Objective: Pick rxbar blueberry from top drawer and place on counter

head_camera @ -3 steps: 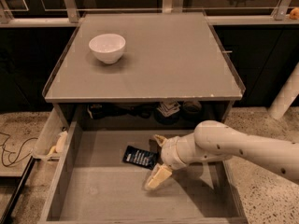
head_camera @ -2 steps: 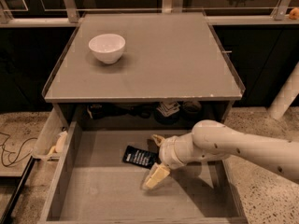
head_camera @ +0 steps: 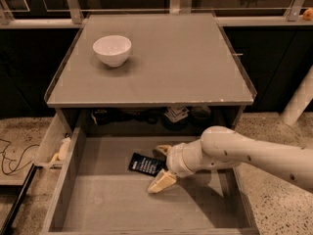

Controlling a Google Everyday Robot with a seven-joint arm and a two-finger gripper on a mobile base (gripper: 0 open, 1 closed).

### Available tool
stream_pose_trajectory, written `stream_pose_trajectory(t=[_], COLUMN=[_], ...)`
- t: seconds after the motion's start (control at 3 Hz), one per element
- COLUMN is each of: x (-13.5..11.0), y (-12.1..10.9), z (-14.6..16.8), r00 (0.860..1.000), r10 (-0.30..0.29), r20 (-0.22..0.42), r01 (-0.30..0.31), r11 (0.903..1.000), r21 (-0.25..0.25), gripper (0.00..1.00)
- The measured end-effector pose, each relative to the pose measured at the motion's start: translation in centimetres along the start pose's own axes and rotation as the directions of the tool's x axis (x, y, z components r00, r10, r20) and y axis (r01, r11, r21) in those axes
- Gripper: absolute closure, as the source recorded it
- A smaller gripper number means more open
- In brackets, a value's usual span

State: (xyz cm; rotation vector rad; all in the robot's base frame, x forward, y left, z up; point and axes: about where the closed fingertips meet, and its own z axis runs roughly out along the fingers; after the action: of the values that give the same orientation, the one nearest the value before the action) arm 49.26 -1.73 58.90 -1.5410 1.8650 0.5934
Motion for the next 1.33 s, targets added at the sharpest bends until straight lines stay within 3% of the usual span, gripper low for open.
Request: stream_pose_trajectory(t=[1.0, 1.33], x=[0.00, 0.00], y=[0.00, 0.01], z=[0.01, 0.01], r00=[1.000, 1.000], r10=[0.000, 0.000], r20=[0.000, 0.000], r01=[0.000, 0.000], r11=[1.0000, 1.0000], r21=[0.000, 0.000], gripper=[0.89, 1.00])
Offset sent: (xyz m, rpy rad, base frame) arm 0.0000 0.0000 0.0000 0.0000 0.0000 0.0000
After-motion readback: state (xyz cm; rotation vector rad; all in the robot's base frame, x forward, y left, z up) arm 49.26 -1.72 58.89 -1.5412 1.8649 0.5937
